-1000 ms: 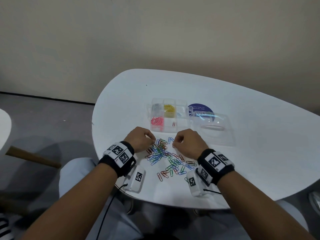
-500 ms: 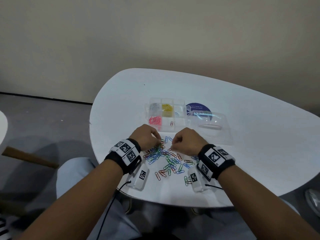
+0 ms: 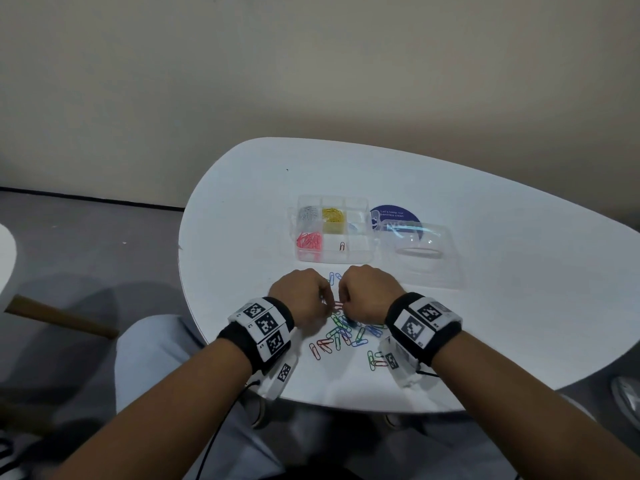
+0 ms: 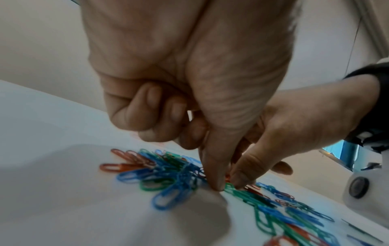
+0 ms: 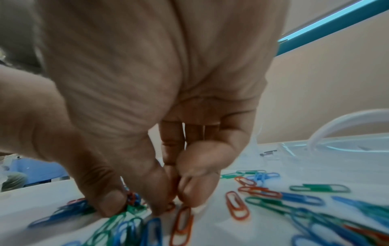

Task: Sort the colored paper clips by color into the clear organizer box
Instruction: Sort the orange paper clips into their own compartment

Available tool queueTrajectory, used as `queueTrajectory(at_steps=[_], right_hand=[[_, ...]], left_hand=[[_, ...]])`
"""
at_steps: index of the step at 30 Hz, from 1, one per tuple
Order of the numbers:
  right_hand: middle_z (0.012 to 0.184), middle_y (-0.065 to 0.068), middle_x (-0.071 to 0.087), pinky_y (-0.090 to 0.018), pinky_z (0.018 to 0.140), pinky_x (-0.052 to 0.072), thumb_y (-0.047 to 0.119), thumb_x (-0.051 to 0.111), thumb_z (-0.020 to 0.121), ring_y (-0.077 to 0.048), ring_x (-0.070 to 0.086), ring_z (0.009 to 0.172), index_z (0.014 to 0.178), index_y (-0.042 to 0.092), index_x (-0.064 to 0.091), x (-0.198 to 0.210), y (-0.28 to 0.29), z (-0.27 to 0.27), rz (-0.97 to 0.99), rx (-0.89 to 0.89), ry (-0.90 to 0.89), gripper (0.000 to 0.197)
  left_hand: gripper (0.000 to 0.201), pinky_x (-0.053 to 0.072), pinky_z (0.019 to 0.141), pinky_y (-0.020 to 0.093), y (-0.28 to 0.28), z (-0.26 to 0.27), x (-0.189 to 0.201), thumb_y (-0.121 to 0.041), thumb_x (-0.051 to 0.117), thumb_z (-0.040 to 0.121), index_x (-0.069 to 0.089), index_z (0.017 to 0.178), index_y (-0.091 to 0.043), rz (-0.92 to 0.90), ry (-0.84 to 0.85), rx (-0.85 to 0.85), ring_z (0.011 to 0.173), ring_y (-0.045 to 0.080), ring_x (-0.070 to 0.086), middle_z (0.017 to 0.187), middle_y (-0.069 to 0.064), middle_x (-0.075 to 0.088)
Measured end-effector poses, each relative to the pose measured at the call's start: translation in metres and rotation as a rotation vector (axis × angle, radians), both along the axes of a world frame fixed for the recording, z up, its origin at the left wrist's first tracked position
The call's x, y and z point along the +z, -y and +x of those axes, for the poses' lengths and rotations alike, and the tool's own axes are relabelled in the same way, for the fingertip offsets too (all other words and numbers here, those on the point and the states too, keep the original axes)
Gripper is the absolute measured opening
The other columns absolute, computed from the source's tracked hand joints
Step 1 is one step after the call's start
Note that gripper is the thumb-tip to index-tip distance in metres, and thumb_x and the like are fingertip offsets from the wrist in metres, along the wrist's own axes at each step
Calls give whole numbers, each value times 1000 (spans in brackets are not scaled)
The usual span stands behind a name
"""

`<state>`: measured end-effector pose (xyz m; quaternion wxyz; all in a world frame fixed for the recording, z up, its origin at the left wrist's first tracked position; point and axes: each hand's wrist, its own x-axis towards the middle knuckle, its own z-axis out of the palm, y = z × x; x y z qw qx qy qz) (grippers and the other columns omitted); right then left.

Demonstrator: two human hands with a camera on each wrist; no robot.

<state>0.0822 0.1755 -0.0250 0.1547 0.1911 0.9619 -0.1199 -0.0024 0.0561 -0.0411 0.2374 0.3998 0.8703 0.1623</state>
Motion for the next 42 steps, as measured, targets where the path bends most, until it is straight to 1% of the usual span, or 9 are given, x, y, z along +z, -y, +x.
queueTrajectory(at_steps=[5, 8, 11, 16, 21, 27, 33, 39, 42], right_hand=[[85, -5, 68, -36, 73, 58, 15, 67, 73, -26, 67, 81, 85, 13, 66, -2, 0, -3, -19, 16, 42, 13], [87, -5, 65, -36, 73, 57, 22, 68, 74, -25, 64, 82, 86, 14, 59, 0, 1, -2, -25, 24, 56, 18], [84, -4, 64, -36, 72, 58, 24, 70, 72, -24, 64, 81, 82, 15, 57, 1, 1, -3, -48, 18, 74, 19], [83, -7, 67, -37, 72, 59, 19, 70, 73, -24, 66, 80, 80, 11, 61, 3, 4, -2, -86, -5, 49, 14], [83, -6, 68, -34, 67, 56, 3, 63, 70, -23, 65, 81, 70, 14, 59, 1, 2, 1, -170, -20, -56, 12], [70, -4, 67, -28, 60, 52, 0, 71, 77, -12, 59, 61, 72, 6, 67, 11, -25, 12, -446, -259, -292, 9], [61, -3, 61, -19, 47, 44, -1, 73, 77, -4, 49, 46, 71, 8, 66, 33, -30, 17, -581, -335, -437, 13], [71, -20, 68, -29, 47, 47, 2, 77, 75, -17, 56, 54, 76, 5, 68, 44, -5, 10, -695, -250, -473, 9], [68, -12, 70, -32, 51, 48, 17, 81, 75, -17, 57, 54, 79, 8, 71, 38, -11, 16, -644, -286, -475, 14]], left_hand=[[18, 43, 60, 22, 2, -2, -2, -23, 72, 76, 68, 63, -34, -16, 4, 1, 74, 10, 63, 65, -17, 61], [10, 49, 66, 25, 7, -11, 0, -29, 72, 80, 74, 70, -29, 71, 141, 71, 75, 9, 64, 71, -12, 69], [13, 42, 64, 23, 13, -19, -1, -33, 72, 83, 74, 71, -30, 156, 211, 145, 71, 5, 60, 67, -17, 66], [10, 48, 71, 22, 18, -24, 0, -26, 73, 84, 79, 82, -18, 238, 393, 278, 77, 7, 63, 81, -8, 73], [14, 33, 48, 19, 14, -25, 5, -17, 66, 86, 67, 72, -15, 297, 619, 469, 49, 10, 43, 66, -1, 59], [9, 34, 51, 22, 16, -33, 10, -15, 74, 80, 74, 80, -7, 392, 696, 521, 55, 12, 40, 67, 2, 56], [14, 34, 52, 23, 9, -30, 12, -7, 70, 80, 66, 67, -9, 457, 731, 519, 56, 14, 40, 62, 1, 53], [13, 48, 45, 22, -11, 0, 20, -4, 46, 81, 58, 78, 1, 610, 1327, 690, 48, 16, 54, 61, 9, 58], [18, 43, 40, 19, -19, 10, 14, -10, 43, 81, 58, 82, -1, 591, 1405, 700, 49, 14, 49, 66, 8, 55]])
